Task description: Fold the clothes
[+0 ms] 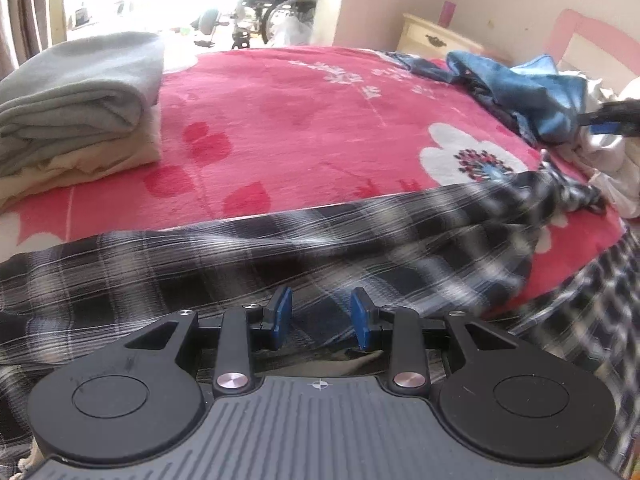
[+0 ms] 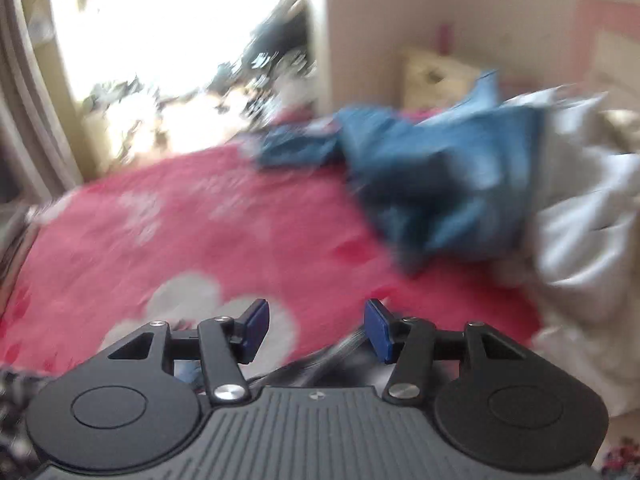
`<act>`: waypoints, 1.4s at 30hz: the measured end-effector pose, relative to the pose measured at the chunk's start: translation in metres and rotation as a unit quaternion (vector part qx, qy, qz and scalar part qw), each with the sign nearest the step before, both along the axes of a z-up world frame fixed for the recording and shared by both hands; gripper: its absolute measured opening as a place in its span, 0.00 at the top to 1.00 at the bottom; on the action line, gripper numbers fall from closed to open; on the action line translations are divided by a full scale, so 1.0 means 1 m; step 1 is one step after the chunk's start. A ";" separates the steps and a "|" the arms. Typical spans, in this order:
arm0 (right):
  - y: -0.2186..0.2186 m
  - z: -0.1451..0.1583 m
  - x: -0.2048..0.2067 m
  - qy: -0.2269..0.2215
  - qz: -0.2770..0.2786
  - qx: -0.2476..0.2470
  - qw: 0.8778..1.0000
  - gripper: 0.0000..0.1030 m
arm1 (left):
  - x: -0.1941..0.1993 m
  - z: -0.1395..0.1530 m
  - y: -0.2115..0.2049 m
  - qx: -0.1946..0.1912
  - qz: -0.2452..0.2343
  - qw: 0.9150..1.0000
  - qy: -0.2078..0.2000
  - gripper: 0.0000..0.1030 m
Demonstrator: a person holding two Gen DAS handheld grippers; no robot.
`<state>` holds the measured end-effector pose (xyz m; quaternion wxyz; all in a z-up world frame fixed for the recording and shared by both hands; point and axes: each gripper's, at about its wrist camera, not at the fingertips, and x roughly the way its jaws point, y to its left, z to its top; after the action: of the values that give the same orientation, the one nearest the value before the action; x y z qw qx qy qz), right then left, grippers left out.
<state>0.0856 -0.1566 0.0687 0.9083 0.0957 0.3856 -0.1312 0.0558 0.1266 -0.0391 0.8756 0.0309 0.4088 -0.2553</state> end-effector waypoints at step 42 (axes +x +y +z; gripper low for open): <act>-0.056 -0.005 -0.068 -0.058 -0.111 0.084 0.989 0.63 | -0.009 0.001 -0.006 0.005 0.016 1.000 0.003 0.68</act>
<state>0.0171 -0.2125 0.0637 0.8978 0.2210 0.3284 -0.1929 0.0464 0.1206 -0.0382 0.8782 0.0277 0.4134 -0.2389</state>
